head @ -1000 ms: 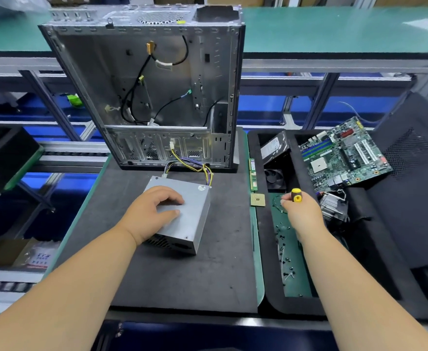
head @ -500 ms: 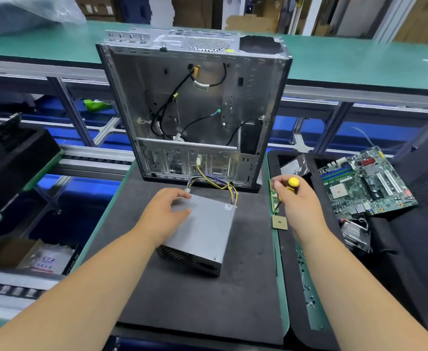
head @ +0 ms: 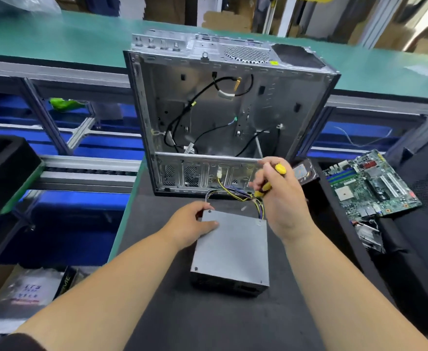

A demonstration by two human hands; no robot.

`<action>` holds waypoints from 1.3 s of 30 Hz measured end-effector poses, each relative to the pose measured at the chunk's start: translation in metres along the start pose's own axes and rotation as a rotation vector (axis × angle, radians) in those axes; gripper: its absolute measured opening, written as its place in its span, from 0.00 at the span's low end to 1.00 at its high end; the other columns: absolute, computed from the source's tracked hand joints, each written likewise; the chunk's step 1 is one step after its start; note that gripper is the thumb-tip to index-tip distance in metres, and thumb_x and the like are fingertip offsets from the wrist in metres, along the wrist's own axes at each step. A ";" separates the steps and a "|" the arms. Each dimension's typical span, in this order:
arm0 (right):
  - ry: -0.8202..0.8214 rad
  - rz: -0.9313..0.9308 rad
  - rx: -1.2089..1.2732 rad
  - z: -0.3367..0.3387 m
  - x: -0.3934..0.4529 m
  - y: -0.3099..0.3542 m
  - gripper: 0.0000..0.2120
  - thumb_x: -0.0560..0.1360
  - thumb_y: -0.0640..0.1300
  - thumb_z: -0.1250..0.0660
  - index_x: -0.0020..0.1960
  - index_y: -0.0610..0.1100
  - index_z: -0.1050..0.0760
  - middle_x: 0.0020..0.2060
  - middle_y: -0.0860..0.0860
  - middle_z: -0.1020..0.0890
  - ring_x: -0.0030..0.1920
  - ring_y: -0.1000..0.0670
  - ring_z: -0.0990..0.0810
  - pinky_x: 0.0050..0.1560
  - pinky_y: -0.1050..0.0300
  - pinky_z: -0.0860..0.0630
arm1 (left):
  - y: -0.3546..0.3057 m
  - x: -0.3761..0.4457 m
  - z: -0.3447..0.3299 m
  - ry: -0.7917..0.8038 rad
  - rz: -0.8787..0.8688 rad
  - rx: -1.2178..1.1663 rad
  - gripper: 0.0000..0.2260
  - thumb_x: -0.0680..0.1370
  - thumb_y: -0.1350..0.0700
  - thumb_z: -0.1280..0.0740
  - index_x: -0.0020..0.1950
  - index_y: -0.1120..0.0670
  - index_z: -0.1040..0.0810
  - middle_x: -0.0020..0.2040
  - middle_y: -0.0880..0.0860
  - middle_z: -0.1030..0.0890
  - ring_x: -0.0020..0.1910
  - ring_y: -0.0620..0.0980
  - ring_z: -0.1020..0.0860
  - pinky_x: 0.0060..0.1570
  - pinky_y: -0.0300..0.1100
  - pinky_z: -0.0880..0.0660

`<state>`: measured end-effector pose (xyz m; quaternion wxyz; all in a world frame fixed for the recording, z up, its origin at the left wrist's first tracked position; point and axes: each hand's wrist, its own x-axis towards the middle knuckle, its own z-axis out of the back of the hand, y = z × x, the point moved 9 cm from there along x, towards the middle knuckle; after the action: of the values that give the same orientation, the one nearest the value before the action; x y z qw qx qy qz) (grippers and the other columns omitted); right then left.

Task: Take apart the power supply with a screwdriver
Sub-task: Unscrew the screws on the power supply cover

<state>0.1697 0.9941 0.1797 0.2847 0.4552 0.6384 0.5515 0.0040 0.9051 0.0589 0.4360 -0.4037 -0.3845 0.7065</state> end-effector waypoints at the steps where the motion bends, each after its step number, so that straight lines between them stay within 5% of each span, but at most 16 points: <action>1: 0.010 -0.019 0.037 -0.009 0.000 -0.003 0.09 0.72 0.54 0.34 0.47 0.50 0.23 0.34 0.50 0.28 0.36 0.51 0.29 0.49 0.50 0.30 | 0.002 0.000 0.001 -0.007 0.001 -0.034 0.11 0.72 0.53 0.23 0.52 0.45 0.21 0.48 0.40 0.21 0.37 0.29 0.23 0.31 0.23 0.31; 8: 0.146 -0.109 0.042 -0.067 -0.003 -0.029 0.11 0.80 0.47 0.45 0.48 0.43 0.27 0.31 0.50 0.28 0.33 0.51 0.30 0.47 0.54 0.28 | 0.017 -0.010 0.005 -0.020 0.028 -0.114 0.14 0.69 0.52 0.21 0.49 0.50 0.22 0.49 0.49 0.17 0.42 0.43 0.18 0.36 0.32 0.25; 20: 0.220 -0.150 0.006 -0.090 0.005 -0.043 0.12 0.77 0.49 0.44 0.47 0.43 0.26 0.32 0.49 0.28 0.34 0.50 0.31 0.47 0.51 0.31 | 0.018 -0.014 -0.002 0.037 0.013 -0.324 0.10 0.72 0.56 0.23 0.46 0.52 0.23 0.37 0.43 0.17 0.33 0.39 0.20 0.33 0.32 0.25; 34: 0.277 -0.161 0.031 -0.097 0.004 -0.044 0.11 0.77 0.49 0.44 0.44 0.42 0.29 0.30 0.48 0.32 0.33 0.50 0.35 0.36 0.60 0.33 | 0.019 -0.007 -0.003 0.065 0.018 -0.328 0.11 0.71 0.58 0.23 0.45 0.53 0.24 0.37 0.47 0.19 0.33 0.45 0.22 0.34 0.35 0.26; 39: 0.324 -0.190 0.063 -0.102 0.009 -0.046 0.20 0.79 0.56 0.49 0.44 0.40 0.31 0.28 0.49 0.35 0.31 0.50 0.38 0.36 0.59 0.35 | 0.016 -0.003 0.003 0.004 -0.021 -0.251 0.09 0.72 0.56 0.23 0.46 0.51 0.22 0.35 0.40 0.20 0.32 0.36 0.24 0.34 0.29 0.28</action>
<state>0.0652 0.9578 0.1604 0.2143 0.3068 0.7330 0.5680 -0.0031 0.8962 0.0463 0.3901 -0.4523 -0.4732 0.6475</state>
